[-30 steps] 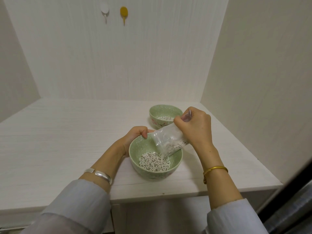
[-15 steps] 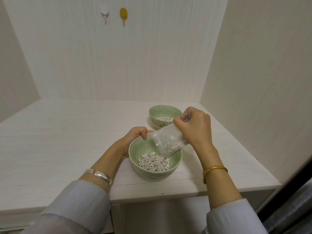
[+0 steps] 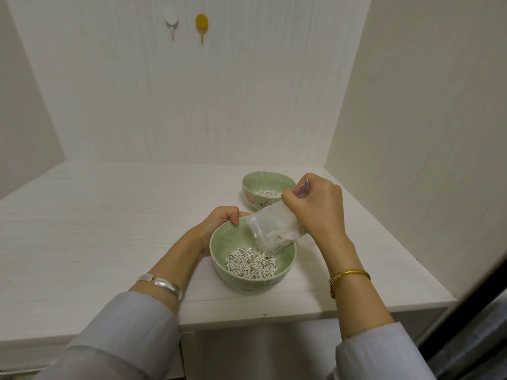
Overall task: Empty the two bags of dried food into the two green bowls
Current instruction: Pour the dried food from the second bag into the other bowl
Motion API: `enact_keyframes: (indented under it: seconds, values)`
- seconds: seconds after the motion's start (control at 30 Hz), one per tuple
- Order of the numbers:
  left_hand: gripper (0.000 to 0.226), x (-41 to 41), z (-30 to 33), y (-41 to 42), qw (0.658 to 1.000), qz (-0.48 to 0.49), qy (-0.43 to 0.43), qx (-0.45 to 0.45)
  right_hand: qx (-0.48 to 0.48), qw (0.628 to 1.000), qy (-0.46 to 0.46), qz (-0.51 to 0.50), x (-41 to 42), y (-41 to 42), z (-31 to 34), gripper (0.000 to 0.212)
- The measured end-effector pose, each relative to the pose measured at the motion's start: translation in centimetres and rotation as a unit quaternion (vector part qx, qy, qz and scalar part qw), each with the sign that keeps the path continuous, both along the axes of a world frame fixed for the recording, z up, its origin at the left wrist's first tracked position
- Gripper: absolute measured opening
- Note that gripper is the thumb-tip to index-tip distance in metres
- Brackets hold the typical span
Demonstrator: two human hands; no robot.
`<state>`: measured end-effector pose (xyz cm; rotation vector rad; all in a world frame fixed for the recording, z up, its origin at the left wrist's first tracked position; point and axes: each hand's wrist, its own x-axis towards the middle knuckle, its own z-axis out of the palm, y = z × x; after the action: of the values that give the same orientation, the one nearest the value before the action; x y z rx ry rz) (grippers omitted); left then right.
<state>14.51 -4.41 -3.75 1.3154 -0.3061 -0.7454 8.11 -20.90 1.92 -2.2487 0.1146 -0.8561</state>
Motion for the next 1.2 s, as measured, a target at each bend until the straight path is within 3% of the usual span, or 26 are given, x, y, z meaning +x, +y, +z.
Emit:
enact_keyframes:
  seconds: [1.2]
  values:
    - [0.037,0.35,-0.28,0.13,1.000,-0.021,-0.007,-0.008,-0.049,0.999,0.002,-0.014,-0.26,0.08,0.70,0.015]
